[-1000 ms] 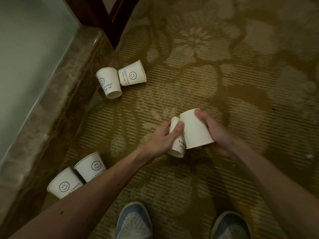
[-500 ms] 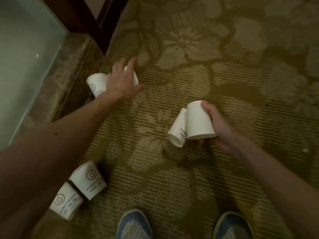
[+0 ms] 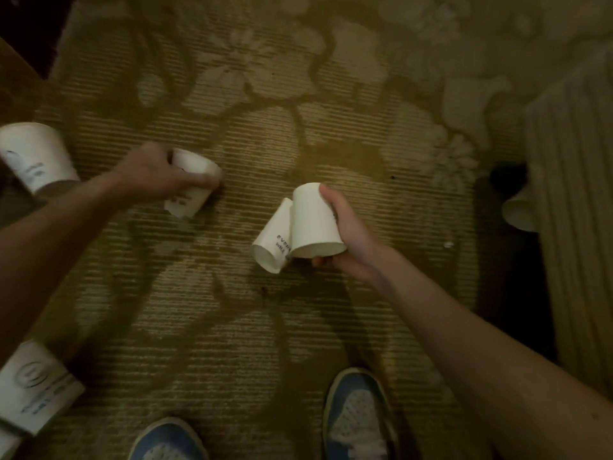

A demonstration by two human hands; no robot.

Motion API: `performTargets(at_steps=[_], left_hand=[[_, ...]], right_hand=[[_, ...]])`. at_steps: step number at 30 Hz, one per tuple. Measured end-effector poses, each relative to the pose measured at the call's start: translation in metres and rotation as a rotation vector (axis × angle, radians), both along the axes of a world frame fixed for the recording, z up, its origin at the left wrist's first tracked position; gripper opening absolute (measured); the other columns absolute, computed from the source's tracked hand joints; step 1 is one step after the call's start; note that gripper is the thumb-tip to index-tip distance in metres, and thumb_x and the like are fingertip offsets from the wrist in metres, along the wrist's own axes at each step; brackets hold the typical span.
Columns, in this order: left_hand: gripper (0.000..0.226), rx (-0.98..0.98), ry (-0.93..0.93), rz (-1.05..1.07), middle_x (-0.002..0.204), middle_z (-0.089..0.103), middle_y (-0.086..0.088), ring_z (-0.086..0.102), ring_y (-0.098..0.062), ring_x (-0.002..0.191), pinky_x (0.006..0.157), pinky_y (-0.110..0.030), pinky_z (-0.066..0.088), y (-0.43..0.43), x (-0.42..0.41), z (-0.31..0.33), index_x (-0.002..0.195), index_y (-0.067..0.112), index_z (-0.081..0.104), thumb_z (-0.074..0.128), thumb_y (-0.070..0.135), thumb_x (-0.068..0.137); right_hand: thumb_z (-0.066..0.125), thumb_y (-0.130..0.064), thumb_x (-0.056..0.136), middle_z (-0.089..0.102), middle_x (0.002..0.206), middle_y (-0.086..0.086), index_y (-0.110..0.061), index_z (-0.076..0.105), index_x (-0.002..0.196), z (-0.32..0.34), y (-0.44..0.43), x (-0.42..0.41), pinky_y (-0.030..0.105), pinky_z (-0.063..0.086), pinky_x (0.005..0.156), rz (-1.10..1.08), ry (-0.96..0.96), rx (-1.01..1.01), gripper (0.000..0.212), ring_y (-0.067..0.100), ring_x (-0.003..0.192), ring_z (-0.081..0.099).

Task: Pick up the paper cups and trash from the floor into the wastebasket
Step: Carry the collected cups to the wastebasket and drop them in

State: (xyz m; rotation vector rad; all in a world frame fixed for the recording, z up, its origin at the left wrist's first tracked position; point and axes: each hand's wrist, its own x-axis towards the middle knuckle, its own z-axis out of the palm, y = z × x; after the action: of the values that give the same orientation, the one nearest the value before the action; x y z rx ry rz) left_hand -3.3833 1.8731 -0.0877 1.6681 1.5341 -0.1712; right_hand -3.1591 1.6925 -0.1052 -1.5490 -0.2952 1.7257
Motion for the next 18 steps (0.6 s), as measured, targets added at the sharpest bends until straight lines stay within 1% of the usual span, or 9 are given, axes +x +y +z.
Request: performTargets(at_steps=[2, 3, 5, 6, 7, 9, 11, 13, 18], left_hand=[[0.089, -0.037, -0.092, -0.102, 0.101, 0.066, 0.0, 0.064, -0.015, 0.086, 0.062, -0.03, 0.049, -0.019, 0.019, -0.004, 0.116, 0.024, 0.061, 0.074, 0.069, 0.04], [0.091, -0.067, -0.147, -0.13, 0.102, 0.065, 0.002, 0.063, -0.013, 0.086, 0.062, -0.029, 0.049, -0.029, 0.029, -0.008, 0.125, 0.027, 0.056, 0.075, 0.066, 0.044], [0.097, -0.188, -0.273, -0.139, 0.101, 0.059, 0.006, 0.063, -0.012, 0.089, 0.061, -0.027, 0.051, -0.045, 0.045, -0.016, 0.146, 0.042, 0.033, 0.08, 0.052, 0.062], [0.095, -0.255, -0.318, -0.143, 0.101, 0.056, 0.01, 0.064, -0.012, 0.091, 0.06, -0.025, 0.053, -0.05, 0.048, -0.02, 0.148, 0.05, 0.025, 0.079, 0.045, 0.071], [0.089, -0.311, -0.346, -0.153, 0.103, 0.054, 0.014, 0.064, -0.011, 0.093, 0.058, -0.023, 0.055, -0.055, 0.051, -0.021, 0.147, 0.055, 0.022, 0.076, 0.041, 0.077], [0.076, -0.364, -0.363, -0.165, 0.109, 0.054, 0.017, 0.063, -0.008, 0.095, 0.056, -0.019, 0.055, -0.063, 0.054, -0.022, 0.144, 0.056, 0.03, 0.071, 0.043, 0.082], [0.076, -0.381, -0.382, -0.122, 0.113, 0.056, 0.019, 0.062, -0.006, 0.097, 0.06, -0.022, 0.054, -0.073, 0.056, -0.019, 0.138, 0.054, 0.039, 0.073, 0.058, 0.07], [0.089, -0.385, -0.411, -0.073, 0.112, 0.057, 0.018, 0.061, -0.007, 0.097, 0.061, -0.025, 0.054, -0.08, 0.06, -0.018, 0.132, 0.052, 0.042, 0.075, 0.069, 0.051], [0.117, -0.268, -0.471, 0.016, 0.107, 0.052, 0.023, 0.058, -0.003, 0.092, 0.049, -0.013, 0.049, -0.087, 0.061, 0.002, 0.138, 0.044, 0.038, 0.085, 0.064, 0.033]], right_hand=[[0.044, -0.063, 0.093, 0.074, 0.089, 0.007, -0.021, 0.056, 0.121, 0.001, -0.004, 0.004, 0.028, 0.048, 0.046, -0.024, 0.02, -0.011, 0.052, 0.022, 0.074, 0.071], [0.044, -0.064, 0.092, 0.074, 0.087, 0.006, -0.021, 0.056, 0.122, 0.002, -0.006, 0.006, 0.027, 0.048, 0.046, -0.026, 0.02, -0.015, 0.053, 0.021, 0.073, 0.071], [0.044, -0.065, 0.092, 0.074, 0.088, 0.007, -0.02, 0.055, 0.125, 0.003, -0.01, 0.009, 0.027, 0.048, 0.046, -0.024, 0.004, -0.012, 0.057, 0.021, 0.074, 0.071], [0.044, -0.065, 0.092, 0.073, 0.089, 0.007, -0.02, 0.055, 0.127, 0.003, -0.011, 0.01, 0.027, 0.047, 0.045, -0.015, -0.01, -0.012, 0.059, 0.021, 0.073, 0.07], [0.044, -0.066, 0.092, 0.072, 0.09, 0.008, -0.02, 0.055, 0.127, 0.002, -0.013, 0.011, 0.027, 0.046, 0.044, -0.009, -0.026, -0.017, 0.059, 0.021, 0.072, 0.069], [0.045, -0.065, 0.092, 0.072, 0.089, 0.008, -0.022, 0.055, 0.126, 0.001, -0.016, 0.014, 0.026, 0.045, 0.044, -0.015, -0.039, -0.035, 0.057, 0.021, 0.071, 0.069], [0.045, -0.065, 0.092, 0.072, 0.089, 0.008, -0.024, 0.055, 0.126, -0.002, -0.018, 0.015, 0.027, 0.045, 0.045, -0.027, -0.032, -0.043, 0.054, 0.021, 0.07, 0.069], [0.044, -0.064, 0.092, 0.073, 0.088, 0.007, -0.024, 0.054, 0.127, -0.004, -0.015, 0.016, 0.027, 0.044, 0.045, -0.019, -0.039, -0.037, 0.054, 0.021, 0.069, 0.069], [0.043, -0.065, 0.093, 0.072, 0.089, 0.008, -0.022, 0.059, 0.124, 0.015, -0.004, 0.017, 0.026, 0.044, 0.046, -0.02, -0.025, 0.014, 0.055, 0.019, 0.07, 0.068]])
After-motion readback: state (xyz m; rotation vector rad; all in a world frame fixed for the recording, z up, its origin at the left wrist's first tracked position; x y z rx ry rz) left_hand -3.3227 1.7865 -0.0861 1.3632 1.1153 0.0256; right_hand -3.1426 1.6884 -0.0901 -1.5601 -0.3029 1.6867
